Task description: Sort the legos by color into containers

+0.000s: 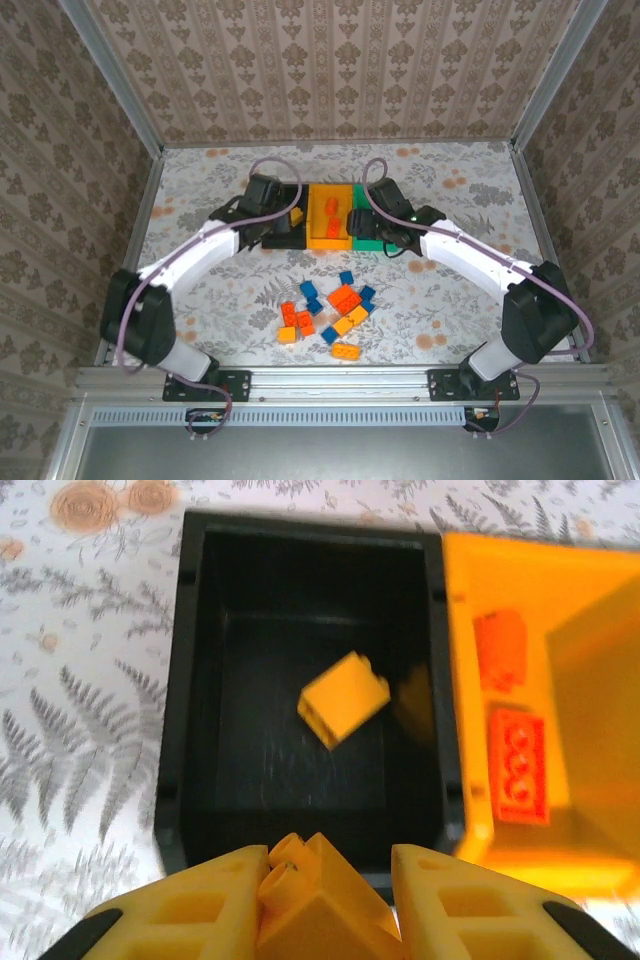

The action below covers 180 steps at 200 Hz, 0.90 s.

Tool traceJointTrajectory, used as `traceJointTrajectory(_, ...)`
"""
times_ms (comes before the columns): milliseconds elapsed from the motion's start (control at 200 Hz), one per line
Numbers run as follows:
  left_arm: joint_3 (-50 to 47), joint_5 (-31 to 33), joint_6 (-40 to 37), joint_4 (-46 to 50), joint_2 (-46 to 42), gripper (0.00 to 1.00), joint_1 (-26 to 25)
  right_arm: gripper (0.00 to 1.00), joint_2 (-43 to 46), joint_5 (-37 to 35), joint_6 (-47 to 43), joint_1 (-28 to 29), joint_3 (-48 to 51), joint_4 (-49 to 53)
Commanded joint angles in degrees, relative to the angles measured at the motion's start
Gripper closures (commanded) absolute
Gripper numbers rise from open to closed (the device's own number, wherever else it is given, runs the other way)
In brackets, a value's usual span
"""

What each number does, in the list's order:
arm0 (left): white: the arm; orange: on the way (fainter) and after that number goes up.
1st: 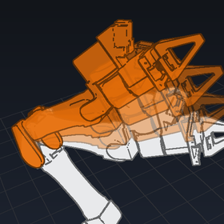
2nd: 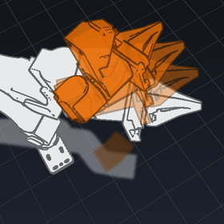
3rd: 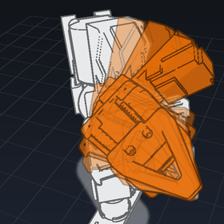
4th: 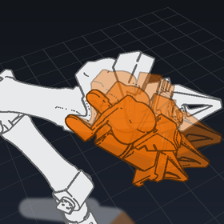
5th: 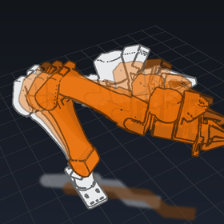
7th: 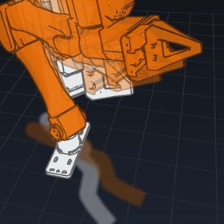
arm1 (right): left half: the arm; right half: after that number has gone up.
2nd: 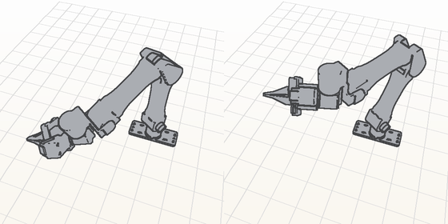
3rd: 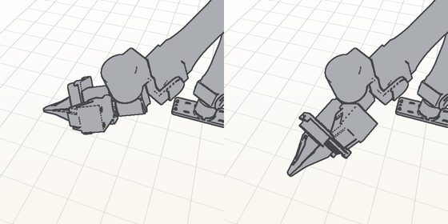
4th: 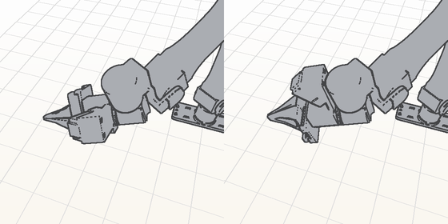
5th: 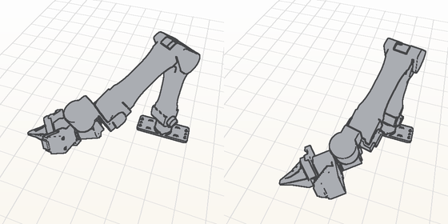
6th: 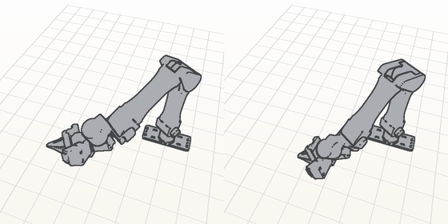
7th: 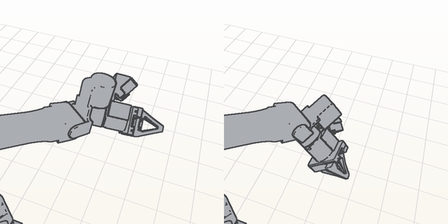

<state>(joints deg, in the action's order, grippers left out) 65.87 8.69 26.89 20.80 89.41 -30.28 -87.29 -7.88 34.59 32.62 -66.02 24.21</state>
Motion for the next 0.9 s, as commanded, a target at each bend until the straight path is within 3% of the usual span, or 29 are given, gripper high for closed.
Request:
traceJointTrajectory(0,6.1,1.3,-2.5,-0.1,7.7,0.67,1.9,0.24,3.5,1.7,1.2,-0.1,3.1,0.3)
traceJointTrajectory(135,11.5,0.7,-2.0,0.6,13.7,0.62,2.9,0.24,6.9,3.5,1.1,0.1,7.1,0.6)
traceJointTrajectory(245,13.6,-0.8,-1.2,1.3,14.2,0.44,2.7,0.23,7.1,5.8,0.7,0.5,9.6,1.5)
traceJointTrajectory(340,13.2,-1.3,-1.0,0.7,10.8,0.26,1.6,0.22,8.8,7.6,0.3,1.4,11.8,2.2)
traceJointTrajectory(540,8.2,-1.7,-1.9,0.2,-2.4,0.01,-3.3,0.22,7.9,8.8,-0.3,4.8,16.0,2.5)
traceJointTrajectory(895,-13.0,4.4,1.0,0.8,-22.8,0.00,-16.0,0.25,1.2,4.9,0.3,8.5,18.0,0.8)
